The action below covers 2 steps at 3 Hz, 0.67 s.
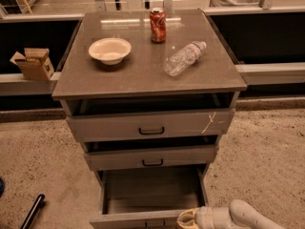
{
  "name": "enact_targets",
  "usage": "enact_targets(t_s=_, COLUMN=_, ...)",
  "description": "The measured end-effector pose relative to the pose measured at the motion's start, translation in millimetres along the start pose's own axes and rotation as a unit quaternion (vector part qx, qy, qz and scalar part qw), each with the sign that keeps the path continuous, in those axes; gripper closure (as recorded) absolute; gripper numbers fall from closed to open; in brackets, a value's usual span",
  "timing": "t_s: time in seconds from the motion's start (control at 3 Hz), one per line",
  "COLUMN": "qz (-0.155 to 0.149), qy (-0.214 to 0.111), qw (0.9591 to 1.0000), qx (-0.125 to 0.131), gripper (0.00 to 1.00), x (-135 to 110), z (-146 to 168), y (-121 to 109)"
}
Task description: Close bottom drawer
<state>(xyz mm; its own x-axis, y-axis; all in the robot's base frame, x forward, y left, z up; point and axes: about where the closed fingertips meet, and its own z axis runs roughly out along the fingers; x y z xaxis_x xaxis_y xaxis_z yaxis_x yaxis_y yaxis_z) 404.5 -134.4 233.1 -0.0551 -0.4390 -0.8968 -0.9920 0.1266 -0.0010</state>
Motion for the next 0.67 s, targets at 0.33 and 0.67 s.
enact_targets(t_s=0.33, qz=-0.016, qy=0.004, qw=0.9997, qx=-0.016, gripper=0.95, x=11.1, z=12.9, y=17.4)
enact_targets(t_s=0.67, qz=0.002, qy=0.022, qw=0.9996, qx=-0.019, gripper=1.00, x=37.8, z=38.3, y=34.2)
